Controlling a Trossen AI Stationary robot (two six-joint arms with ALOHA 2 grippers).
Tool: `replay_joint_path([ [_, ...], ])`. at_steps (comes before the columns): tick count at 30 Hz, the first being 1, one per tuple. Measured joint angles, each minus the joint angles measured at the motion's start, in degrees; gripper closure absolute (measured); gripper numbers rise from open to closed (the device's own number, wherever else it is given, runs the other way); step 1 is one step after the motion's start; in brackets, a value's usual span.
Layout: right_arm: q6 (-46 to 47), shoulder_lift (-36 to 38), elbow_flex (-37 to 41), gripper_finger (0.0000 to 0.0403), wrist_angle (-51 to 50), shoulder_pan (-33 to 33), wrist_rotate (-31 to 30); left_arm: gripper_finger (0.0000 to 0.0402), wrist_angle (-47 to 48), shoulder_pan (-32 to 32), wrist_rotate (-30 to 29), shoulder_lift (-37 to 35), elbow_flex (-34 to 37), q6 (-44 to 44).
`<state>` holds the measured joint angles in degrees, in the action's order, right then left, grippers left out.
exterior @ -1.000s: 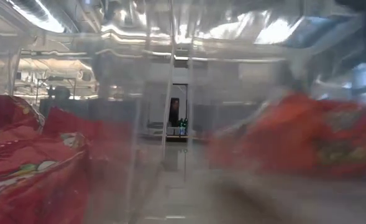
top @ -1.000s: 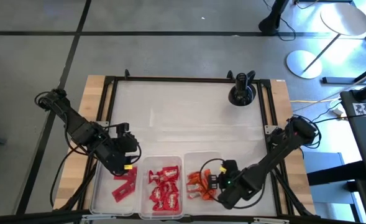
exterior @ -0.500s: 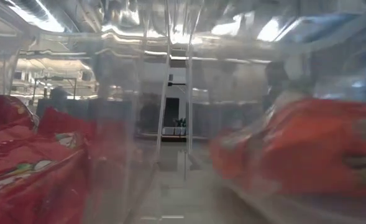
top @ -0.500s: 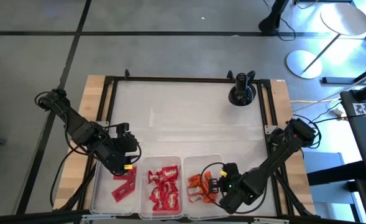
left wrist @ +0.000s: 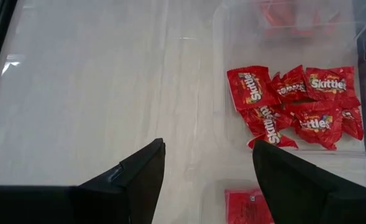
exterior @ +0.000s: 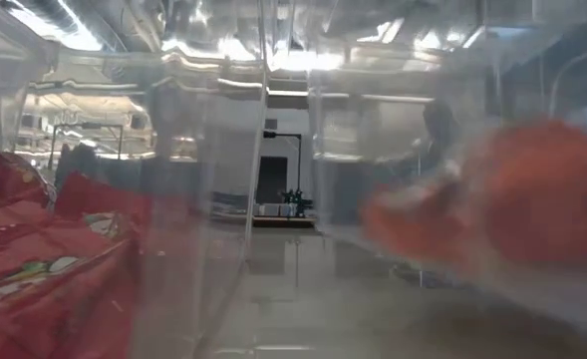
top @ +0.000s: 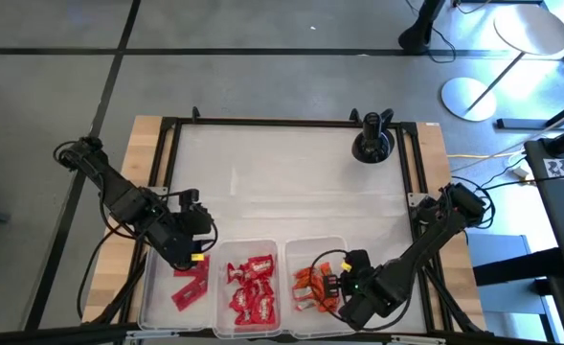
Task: Sort candy
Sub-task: Adjust the right transparent bin, then return to Home Position
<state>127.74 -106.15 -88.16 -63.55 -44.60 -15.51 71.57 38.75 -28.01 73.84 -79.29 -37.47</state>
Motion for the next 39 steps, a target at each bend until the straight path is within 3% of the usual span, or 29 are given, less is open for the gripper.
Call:
replay_joint_path([
  [21, 0.85, -2.56, 0.07, 0.0383, 1.05, -0.09, 1.45, 0.0169, -0.1, -0.07, 0.04, 0.0, 0.0, 0.0],
  [30, 0.94, -2.54, -1.45, 0.0258, -1.05, -0.09, 1.09, 0.0169, -0.21, -0.07, 0.04, 0.0, 0.0, -0.08],
  [35, 0.41, -2.54, -8.37, 0.0186, -10.2, -0.08, 1.34, 0.0169, -0.21, -0.07, 0.04, 0.0, 0.0, -0.25],
  [39, -2.42, -2.47, -17.19, 0.0156, -19.06, -0.02, 2.08, 0.0169, -0.23, -0.07, 0.04, 0.0, 0.0, 0.45],
])
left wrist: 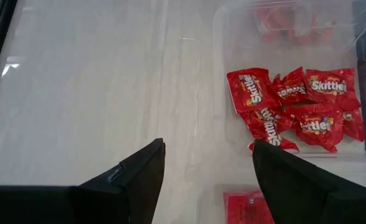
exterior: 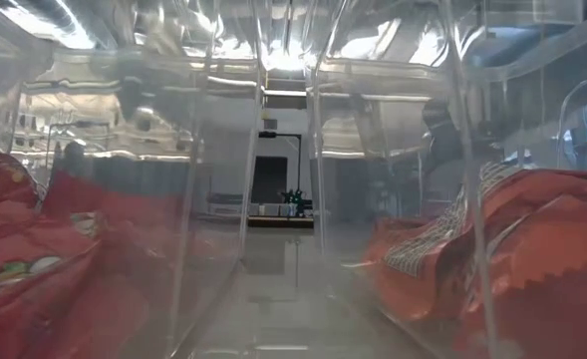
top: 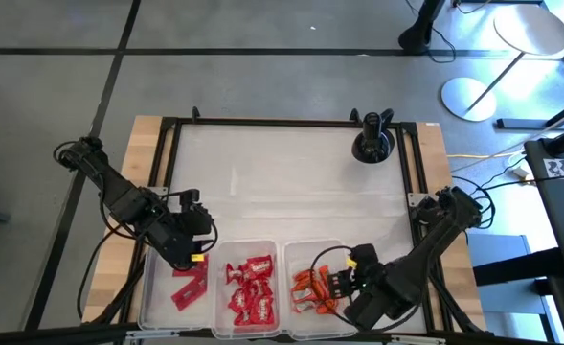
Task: Sort candy
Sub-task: Return to Home Position
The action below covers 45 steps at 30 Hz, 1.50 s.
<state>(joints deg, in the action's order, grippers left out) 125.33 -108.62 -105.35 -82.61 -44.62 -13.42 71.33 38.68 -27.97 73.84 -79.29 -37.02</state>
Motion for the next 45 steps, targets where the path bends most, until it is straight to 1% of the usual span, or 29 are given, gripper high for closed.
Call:
replay_joint_path([
  [3, -5.77, 0.1, -6.68, 0.0151, -4.95, 0.0, -1.83, 0.0169, 0.02, 0.0, 0.02, 0.0, 0.0, 2.43],
  [7, -17.5, 0.35, -12.57, 0.016, -7.25, 1.12, -8.73, 0.0169, -0.77, 0.02, 0.04, 0.0, -0.02, 0.61],
  [9, -25.25, 1.0, -13.33, 0.0168, -7.28, 2.31, -12.89, 0.0169, -0.44, -0.18, 0.06, 0.0, -0.02, 1.9],
  [11, -34.22, 1.8, -13.5, 0.018, -7.39, 3.91, -16.7, 0.0169, -1.4, -1.21, 0.09, -0.04, -0.02, 6.18],
  [14, -50.48, 3.26, -13.5, 0.0208, -5.99, 5.43, -21.82, 0.0169, -8.7, -4.91, 0.41, -1.25, -0.02, 11.17],
  [16, -58.42, 4.46, -13.49, 0.023, -5.97, 6.27, -24.68, 0.0169, -15.47, -7.85, 2.77, -2.76, -0.02, 16.09],
  [19, -66.6, 7.29, -13.37, 0.0265, -7.5, 6.87, -30.61, 0.0169, -24.3, -12.76, 11.51, -5.18, -0.02, 23.62],
  [21, -71.71, 10.84, -11.53, 0.0292, -7.08, 6.87, -34.21, 0.0169, -28.76, -16.55, 16.3, -6.67, -0.02, 26.52],
  [24, -74.31, 17.21, -6.54, 0.0337, -6.91, 6.82, -38.48, 0.0169, -32.57, -21.88, 20.15, -8.43, 0.17, 30.2],
  [27, -76.03, 24.76, 1.08, 0.0388, -3.46, 6.82, -39.7, 0.0169, -36.07, -26.22, 23.49, -9.82, 1.48, 33.02],
  [29, -79.1, 30.46, 7.36, 0.0394, 2.15, 6.92, -39.66, 0.0169, -38.88, -28.67, 25.81, -10.67, 2.61, 33.87],
  [31, -83.69, 36.31, 14.11, 0.0387, 9.56, 7.91, -38.09, 0.0169, -41.29, -30.59, 27.0, -11.35, 4.06, 34.44],
  [34, -94.08, 44.61, 24.34, 0.0392, 24.21, 12.0, -31.46, 0.0169, -46.3, -33.0, 28.95, -11.94, 7.07, 34.15],
  [36, -103.76, 49.03, 30.7, 0.0399, 35.45, 16.69, -23.47, 0.0169, -50.08, -33.96, 31.94, -12.38, 9.58, 33.62],
  [37, -108.27, 50.91, 33.72, 0.04, 40.7, 19.4, -18.42, 0.0169, -51.98, -34.3, 33.49, -12.63, 10.8, 33.14],
  [39, -115.04, 53.78, 38.7, 0.0396, 49.92, 25.19, -7.96, 0.0169, -54.48, -34.96, 34.48, -13.45, 13.29, 31.48],
  [40, -117.21, 55.07, 40.88, 0.0396, 53.89, 28.42, -3.06, 0.0169, -55.04, -35.41, 34.56, -14.02, 14.44, 30.32],
  [42, -119.7, 56.86, 44.23, 0.0399, 59.37, 34.69, 4.39, 0.0169, -57.05, -36.41, 34.31, -15.47, 16.78, 28.66],
  [45, -121.27, 58.09, 47.61, 0.04, 63.01, 43.36, 11.78, 0.0169, -61.19, -37.31, 34.09, -19.02, 20.28, 29.04],
])
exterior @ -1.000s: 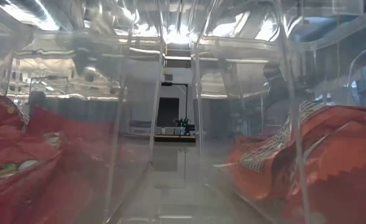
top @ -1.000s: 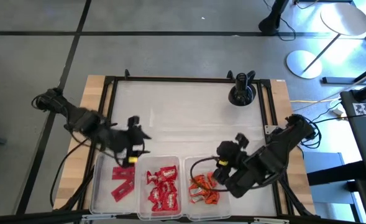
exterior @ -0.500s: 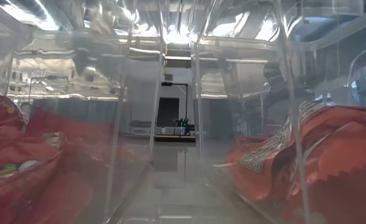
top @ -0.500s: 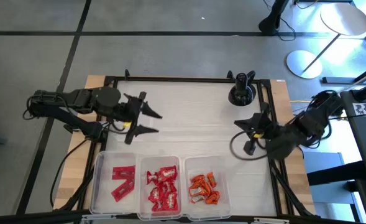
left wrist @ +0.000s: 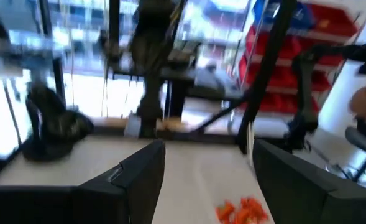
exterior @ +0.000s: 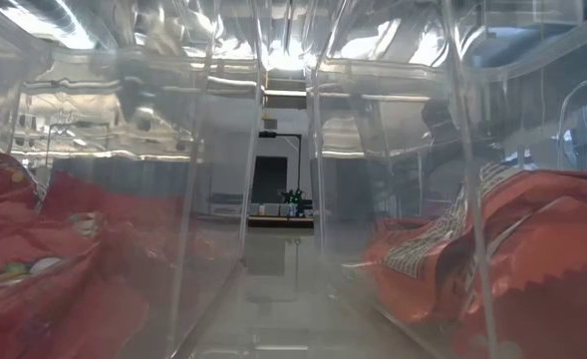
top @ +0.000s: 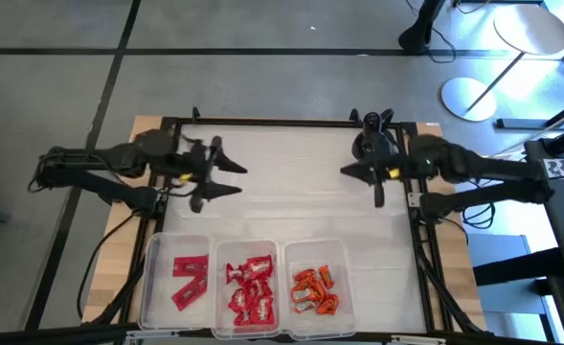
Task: Sort candy
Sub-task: Return to Home Position
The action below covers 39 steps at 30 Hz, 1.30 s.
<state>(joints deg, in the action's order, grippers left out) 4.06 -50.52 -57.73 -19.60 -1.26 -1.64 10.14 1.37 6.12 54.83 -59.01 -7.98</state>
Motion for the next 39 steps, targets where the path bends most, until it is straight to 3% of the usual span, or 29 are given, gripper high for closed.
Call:
replay_joint_path([
  [5, 0.83, 1.36, 2.03, 0.0398, -0.74, 10.59, 8.93, 0.0169, -6.68, -0.79, 0.06, -6.78, 5.05, 4.84],
  [11, 11.74, 1.66, 1.9, 0.0398, -1.69, 12.3, 7.5, 0.0169, -4.18, -0.82, -5.89, -8.75, 5.34, 5.06],
  [15, 9.0, 1.05, 1.88, 0.0398, -1.3, 12.2, 1.25, 0.0169, -5.91, -0.81, -6.03, -8.7, 5.34, 5.94],
  [19, 7.35, -0.03, 2.03, 0.0398, -1.43, 12.19, -0.48, 0.0169, -5.17, -2.01, -7.38, -8.61, 5.32, 11.89],
  [23, 2.14, 0.67, 2.9, 0.0398, -1.2, 12.15, -1.3, 0.0169, -4.63, -4.87, -7.61, -8.87, 7.38, 10.05],
  [28, 1.71, 8.04, 10.32, 0.0397, 1.3, 12.11, 0.66, 0.0169, -8.18, -6.45, -5.75, -10.88, 14.64, 7.64],
  [33, 2.95, 17.25, 21.67, 0.0397, 10.8, 12.13, 1.41, 0.0169, -15.74, -6.46, -4.63, -14.83, 21.24, 9.5],
  [39, 2.77, 25.15, 31.26, 0.0397, 13.27, 12.13, 1.47, 0.0169, -17.55, -8.77, -4.61, -19.29, 28.84, 7.27],
])
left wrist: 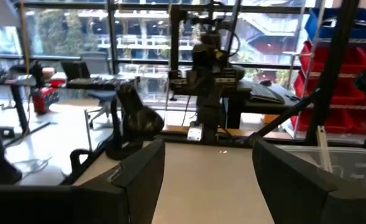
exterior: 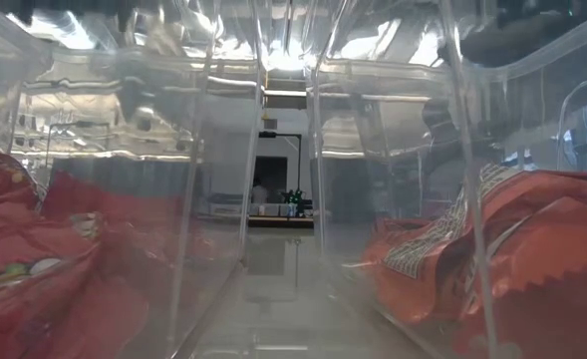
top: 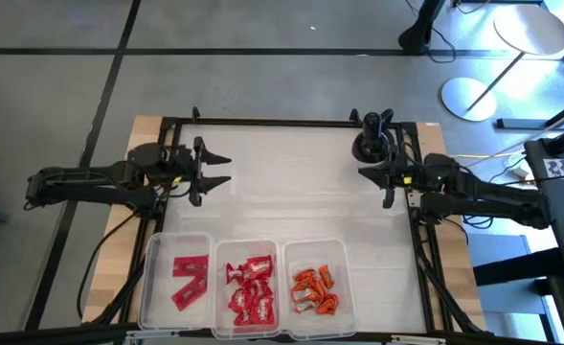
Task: Sort candy
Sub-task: Return to Home Position
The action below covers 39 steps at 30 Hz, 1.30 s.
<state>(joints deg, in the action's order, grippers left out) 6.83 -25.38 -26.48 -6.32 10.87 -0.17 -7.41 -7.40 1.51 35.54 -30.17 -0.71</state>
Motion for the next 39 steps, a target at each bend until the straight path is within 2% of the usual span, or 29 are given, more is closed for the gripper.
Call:
replay_joint_path([
  [3, 0.27, 3.37, 3.75, 0.0397, 1.05, -0.02, 1.25, 0.0169, -3.71, -0.63, 0.34, -1.26, 4.29, -1.79],
  [6, 0.28, 6.98, 7.32, 0.0398, 3.76, 0.0, 1.25, 0.0169, -8.42, -0.57, 3.52, -2.19, 8.18, -1.96],
  [13, 1.25, 14.93, 13.43, 0.0397, 3.69, 0.0, 1.26, 0.0169, -7.53, -0.55, 4.31, -4.62, 15.33, -11.52],
  [19, 4.39, 21.12, 17.73, 0.0397, -1.01, 0.02, 1.26, 0.0169, 0.65, -0.26, 0.22, -8.4, 18.06, -17.17],
  [23, 5.23, 25.02, 20.79, 0.0397, -2.03, 0.02, 1.25, 0.0169, 2.0, 1.91, -3.2, -11.6, 19.9, -18.24],
  [26, 5.34, 25.22, 22.56, 0.0397, -0.84, 0.02, 1.25, 0.0169, 1.91, 3.96, -5.76, -13.83, 22.25, -18.82],
  [36, 1.34, 25.28, 23.14, 0.0397, 0.32, 0.02, 1.12, 0.0169, -0.77, 6.95, -6.85, -21.3, 29.35, -15.31],
  [39, 0.55, 25.26, 23.16, 0.0397, 0.32, 0.02, 1.63, 0.0169, 5.61, 7.09, -6.39, -24.76, 29.61, -15.87],
])
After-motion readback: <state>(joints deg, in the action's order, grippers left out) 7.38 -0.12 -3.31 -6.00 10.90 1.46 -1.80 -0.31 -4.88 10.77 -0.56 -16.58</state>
